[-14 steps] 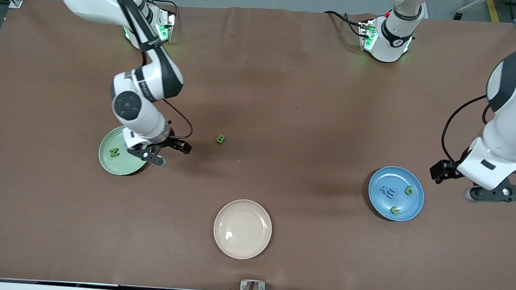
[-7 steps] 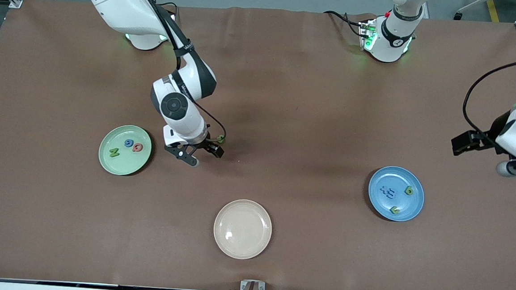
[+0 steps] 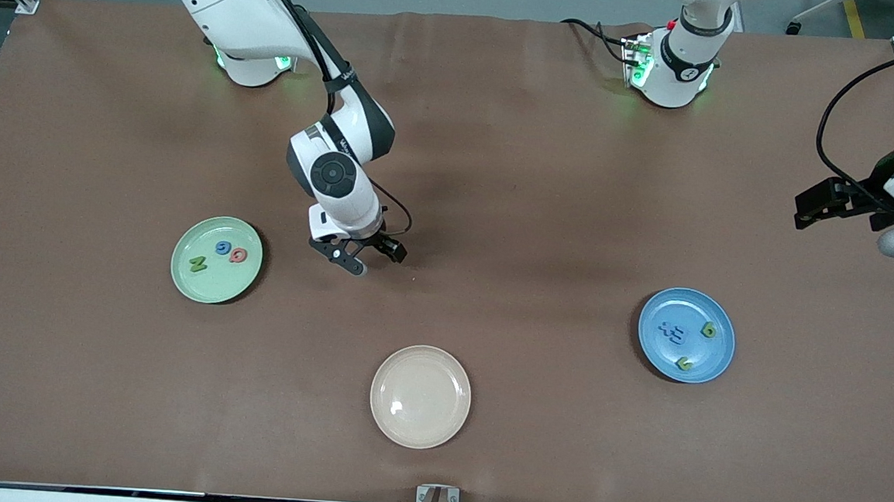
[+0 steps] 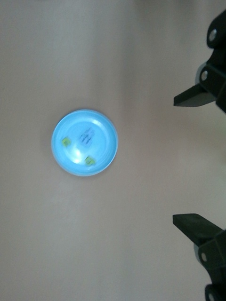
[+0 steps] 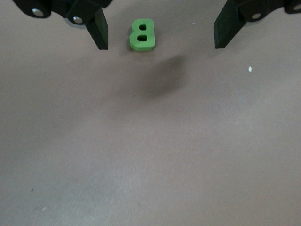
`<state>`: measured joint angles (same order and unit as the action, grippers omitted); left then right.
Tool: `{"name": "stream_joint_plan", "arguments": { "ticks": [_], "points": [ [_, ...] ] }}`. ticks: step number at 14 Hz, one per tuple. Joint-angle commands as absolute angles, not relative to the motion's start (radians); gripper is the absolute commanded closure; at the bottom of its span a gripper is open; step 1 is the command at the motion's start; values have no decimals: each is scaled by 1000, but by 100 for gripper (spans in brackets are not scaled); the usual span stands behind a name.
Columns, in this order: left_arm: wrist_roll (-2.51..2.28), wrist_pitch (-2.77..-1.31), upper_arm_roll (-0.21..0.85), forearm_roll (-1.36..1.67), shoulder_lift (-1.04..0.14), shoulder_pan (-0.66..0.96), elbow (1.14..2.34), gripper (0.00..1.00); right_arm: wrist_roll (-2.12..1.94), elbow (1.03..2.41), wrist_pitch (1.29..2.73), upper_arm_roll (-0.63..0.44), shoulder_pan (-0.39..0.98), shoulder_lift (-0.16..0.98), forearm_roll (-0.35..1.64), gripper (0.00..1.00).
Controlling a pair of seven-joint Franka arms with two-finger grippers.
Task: Sort upper and lower case letters into plates
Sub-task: 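Carry the green B into the green plate and open the right gripper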
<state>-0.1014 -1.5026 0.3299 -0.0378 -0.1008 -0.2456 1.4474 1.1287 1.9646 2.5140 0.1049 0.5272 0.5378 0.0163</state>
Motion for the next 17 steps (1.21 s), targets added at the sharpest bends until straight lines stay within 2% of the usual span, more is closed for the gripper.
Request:
{"name": "stream_joint_plan", "arguments": {
  "ticks": [1,4,8,11,12,14,15,17],
  "points": [
    [-80,-1523,210,26,17,-160,1571,0,1154,2026,2580,94,546,531,-2,15],
    [-92,-1525,141,25,44,-75,1605,0,1154,2036,2589,94,549,531,-2,32],
    [-94,-1546,138,25,61,-52,1635,0,1154,2037,2589,94,557,529,-2,55],
    [-94,-1586,140,25,75,-51,1661,0,1154,2052,2589,94,565,529,-3,63],
    [-94,-1591,141,23,71,-51,1657,0,1154,2054,2589,94,565,529,-2,69],
    [-92,-1591,149,23,69,-57,1652,0,1155,2054,2589,94,561,529,-2,91],
    [-89,-1591,149,23,69,-55,1654,0,1155,2052,2588,94,555,529,-2,98],
    [-87,-1597,150,20,69,-55,1655,0,1146,2048,2576,94,539,523,-2,100]
  ]
}}
